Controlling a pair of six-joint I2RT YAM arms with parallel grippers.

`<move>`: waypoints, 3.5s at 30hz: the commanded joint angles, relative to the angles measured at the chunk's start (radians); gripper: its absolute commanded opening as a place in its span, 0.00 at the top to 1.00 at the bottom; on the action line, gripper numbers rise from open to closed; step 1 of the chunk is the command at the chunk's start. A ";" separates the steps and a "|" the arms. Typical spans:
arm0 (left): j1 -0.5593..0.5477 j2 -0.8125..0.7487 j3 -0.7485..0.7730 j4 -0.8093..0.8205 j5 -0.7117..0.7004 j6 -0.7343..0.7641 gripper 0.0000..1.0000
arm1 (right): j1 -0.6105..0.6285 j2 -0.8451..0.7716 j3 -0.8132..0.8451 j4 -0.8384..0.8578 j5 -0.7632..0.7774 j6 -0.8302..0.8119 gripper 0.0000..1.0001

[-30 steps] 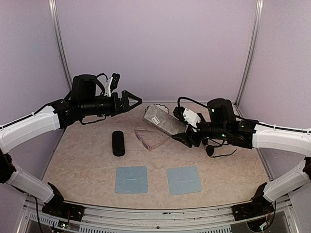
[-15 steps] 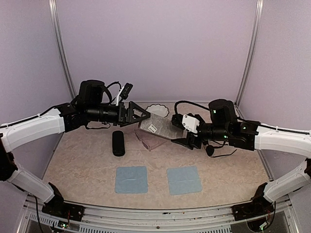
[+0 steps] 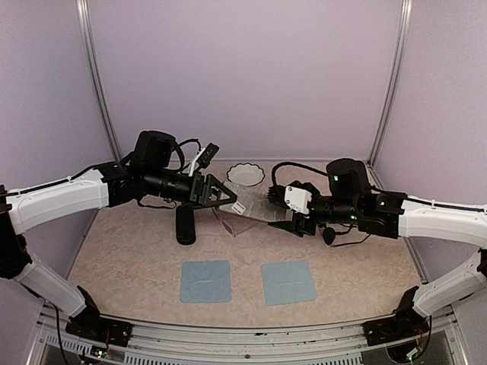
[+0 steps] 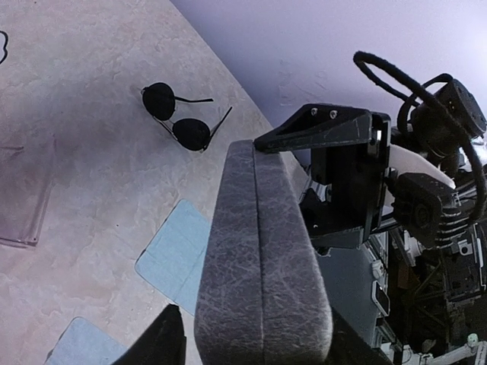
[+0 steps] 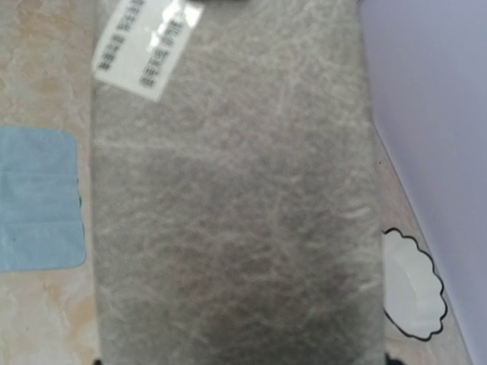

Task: Organize the sunglasses
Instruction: Pass from the right arm to the left, then pass from the left arm to the right, then pass from the right arm to the left

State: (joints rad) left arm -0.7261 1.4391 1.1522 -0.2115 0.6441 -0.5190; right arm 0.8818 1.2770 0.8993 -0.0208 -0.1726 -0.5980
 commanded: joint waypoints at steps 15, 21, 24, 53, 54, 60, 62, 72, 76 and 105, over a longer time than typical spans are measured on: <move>-0.004 0.041 0.075 -0.095 -0.004 0.073 1.00 | 0.010 -0.047 -0.016 0.039 0.044 0.028 0.26; -0.004 0.022 0.056 -0.112 -0.011 0.144 1.00 | -0.032 -0.103 0.049 -0.110 -0.042 0.102 0.04; -0.004 0.001 0.047 -0.118 0.010 0.212 1.00 | -0.091 -0.120 0.091 -0.181 -0.152 0.204 0.02; -0.033 -0.114 0.075 -0.235 0.237 0.474 1.00 | -0.156 0.214 0.373 -0.552 -0.863 0.427 0.36; -0.033 -0.113 0.076 -0.232 0.238 0.472 1.00 | -0.156 0.217 0.377 -0.560 -0.870 0.423 0.40; -0.033 -0.110 0.076 -0.225 0.231 0.471 1.00 | -0.152 0.214 0.396 -0.588 -0.894 0.414 0.60; -0.033 -0.110 0.075 -0.225 0.223 0.471 1.00 | -0.152 0.209 0.401 -0.599 -0.883 0.411 0.64; -0.008 -0.140 0.049 -0.174 0.120 0.416 0.48 | -0.150 0.142 0.426 -0.613 -0.781 0.449 1.00; 0.030 -0.193 -0.003 -0.077 0.042 0.326 0.09 | -0.141 0.092 0.418 -0.602 -0.654 0.487 1.00; -0.003 -0.143 -0.349 0.691 -0.383 -0.469 0.01 | 0.241 0.249 0.405 -0.072 0.614 0.732 1.00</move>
State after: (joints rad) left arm -0.7269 1.2655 0.8104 0.3706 0.2985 -0.9291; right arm 1.1007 1.5162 1.2816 -0.2230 0.3977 0.0887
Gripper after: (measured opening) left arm 0.989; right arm 0.330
